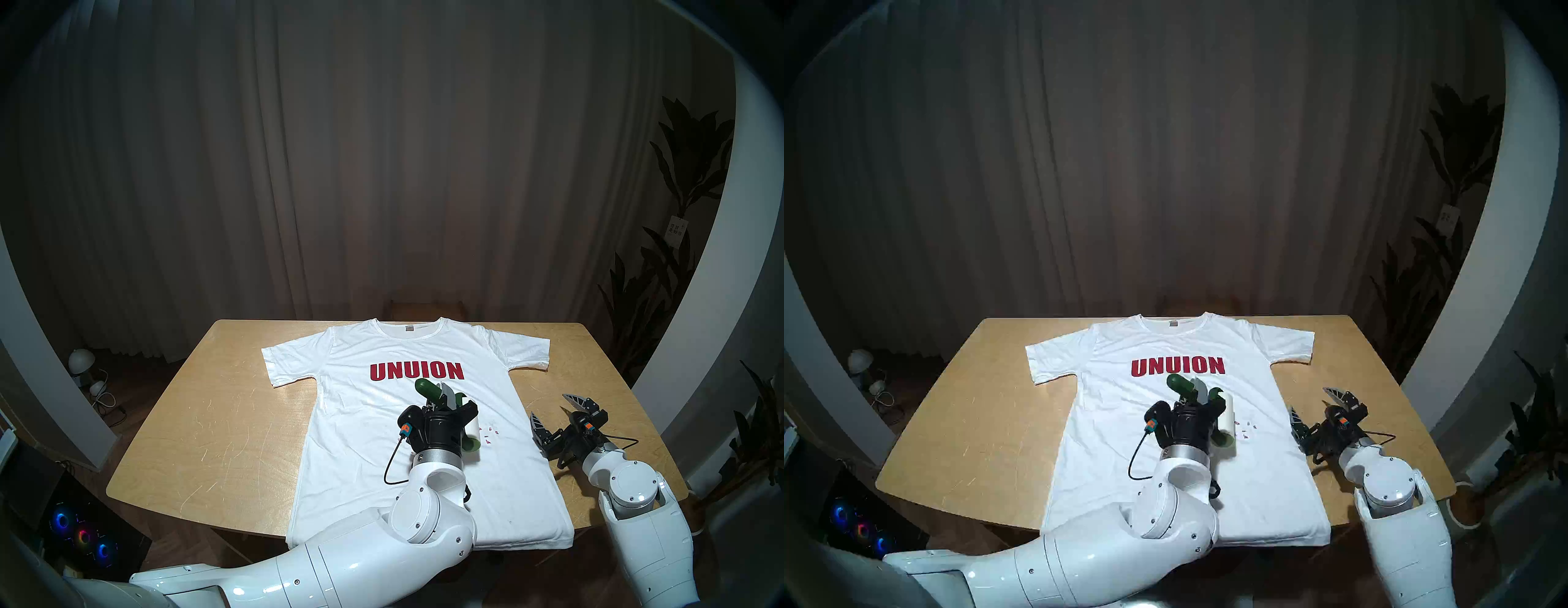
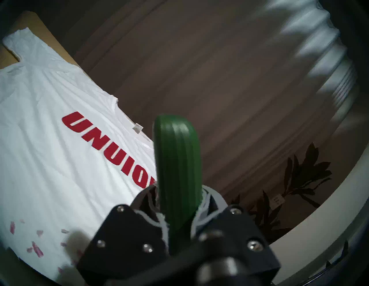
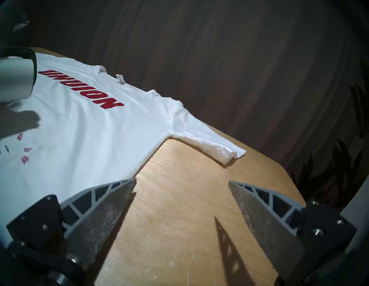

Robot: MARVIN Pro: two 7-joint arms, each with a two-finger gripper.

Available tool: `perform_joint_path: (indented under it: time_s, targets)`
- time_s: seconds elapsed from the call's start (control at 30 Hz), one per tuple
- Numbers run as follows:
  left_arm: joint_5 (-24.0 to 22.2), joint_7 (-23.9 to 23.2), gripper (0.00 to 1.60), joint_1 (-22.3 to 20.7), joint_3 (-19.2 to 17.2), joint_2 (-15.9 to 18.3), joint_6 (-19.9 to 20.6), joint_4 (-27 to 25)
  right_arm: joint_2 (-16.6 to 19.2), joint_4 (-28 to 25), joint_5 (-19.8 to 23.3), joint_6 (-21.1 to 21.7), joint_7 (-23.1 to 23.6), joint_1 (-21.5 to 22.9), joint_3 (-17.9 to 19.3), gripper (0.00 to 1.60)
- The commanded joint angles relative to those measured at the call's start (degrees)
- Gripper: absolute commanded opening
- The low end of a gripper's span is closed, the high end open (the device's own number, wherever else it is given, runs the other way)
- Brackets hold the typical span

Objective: Use the fur roller to clean a top

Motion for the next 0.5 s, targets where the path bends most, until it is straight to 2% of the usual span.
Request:
perform_joint_path:
  time_s: [0.0, 0.17, 0.47]
  targets:
    - [-0.34, 0.15, 0.00, -4.90, 0.08, -4.84, -1.00, -0.37, 0.26, -0.08, 0.26, -0.50, 0.09, -0.70, 0.57, 1.60]
    - [-0.84, 0.90, 0.00, -5.34, 0.00, -6.41, -0.83, 0.31, 0.03, 0.17, 0.63, -0.92, -0.05, -0.56, 0.75, 1.60]
    - [-5.98, 3.38, 0.00, -9.35, 6.90, -6.76, -1.52, 3.25, -0.12, 0.91, 1.00, -1.38, -0.35, 0.60, 0.42, 1.60]
